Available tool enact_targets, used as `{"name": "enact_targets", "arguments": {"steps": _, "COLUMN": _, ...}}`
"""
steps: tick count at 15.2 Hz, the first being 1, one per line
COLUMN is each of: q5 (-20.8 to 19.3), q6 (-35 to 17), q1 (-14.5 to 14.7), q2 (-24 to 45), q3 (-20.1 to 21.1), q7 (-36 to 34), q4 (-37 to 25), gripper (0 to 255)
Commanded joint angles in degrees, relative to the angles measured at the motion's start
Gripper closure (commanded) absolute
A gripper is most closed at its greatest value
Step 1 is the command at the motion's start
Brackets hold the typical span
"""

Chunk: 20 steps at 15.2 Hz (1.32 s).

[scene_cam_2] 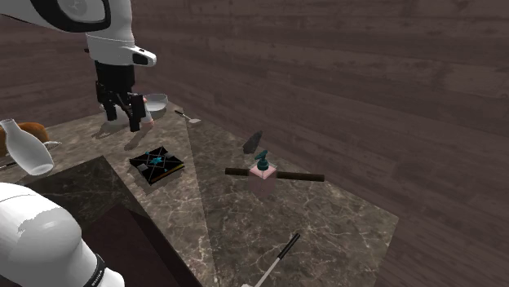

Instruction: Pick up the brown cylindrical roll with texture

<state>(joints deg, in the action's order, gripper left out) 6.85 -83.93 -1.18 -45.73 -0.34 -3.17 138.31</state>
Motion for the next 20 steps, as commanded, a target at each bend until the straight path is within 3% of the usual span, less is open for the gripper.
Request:
{"name": "enact_targets", "arguments": {"steps": 1, "q5": 0.00, "q6": 0.00, "q1": 0.00, "q2": 0.00, "q3": 0.00, "q7": 0.00, "q4": 0.00, "gripper": 0}}
{"name": "enact_targets", "arguments": {"steps": 10, "q5": 0.58, "q6": -16.35, "q1": -4.33, "q2": 16.00, "q3": 0.68, "q7": -7.80, "q4": -1.27, "gripper": 0}}
{"name": "enact_targets", "arguments": {"steps": 20, "q5": 0.45, "q6": -30.22, "q1": -8.44, "q2": 35.17, "q3": -0.56, "q7": -16.10, "q4": -8.38, "gripper": 0}}
